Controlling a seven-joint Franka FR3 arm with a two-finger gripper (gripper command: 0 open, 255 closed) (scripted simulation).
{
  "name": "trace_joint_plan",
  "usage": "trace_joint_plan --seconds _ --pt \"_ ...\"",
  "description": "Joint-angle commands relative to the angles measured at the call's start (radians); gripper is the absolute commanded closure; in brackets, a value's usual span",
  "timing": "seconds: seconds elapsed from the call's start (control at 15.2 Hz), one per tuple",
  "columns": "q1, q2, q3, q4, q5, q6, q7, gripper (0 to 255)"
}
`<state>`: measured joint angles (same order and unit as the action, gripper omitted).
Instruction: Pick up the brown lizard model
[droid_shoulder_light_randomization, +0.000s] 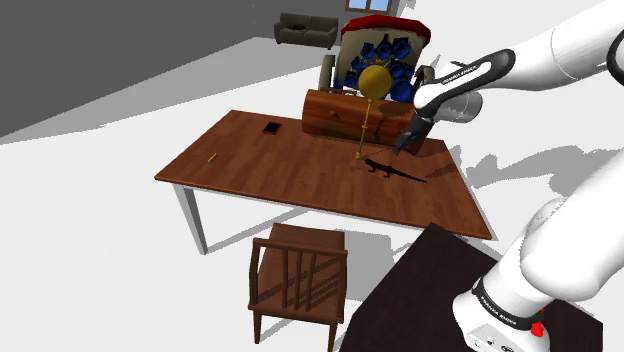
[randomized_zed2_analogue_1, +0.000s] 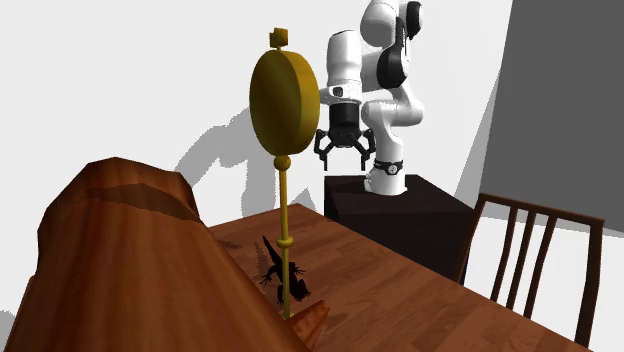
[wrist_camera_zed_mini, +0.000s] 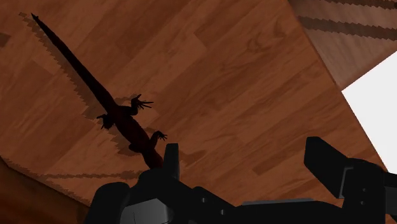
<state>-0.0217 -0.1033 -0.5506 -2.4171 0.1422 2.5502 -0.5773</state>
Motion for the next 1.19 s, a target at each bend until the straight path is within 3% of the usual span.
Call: trace_joint_plan --seconds 0.0,0.2,0.53,0.79,1.12 --pt "0.013 0.088 -0.029 0.040 0.115 0.028 -0.098 0" --pt "-0.010 0.229 -0.032 0.116 0.307 0.044 -0.255 0" --pt "-0.130 0.446 0.043 0.270 0.550 0.033 -0.448 0" --pt "-0.231 0.604 0.106 0.409 0.668 0.014 -0.536 0" --pt "-0.331 0.774 0.161 0.580 0.745 -0.012 -0.584 0"
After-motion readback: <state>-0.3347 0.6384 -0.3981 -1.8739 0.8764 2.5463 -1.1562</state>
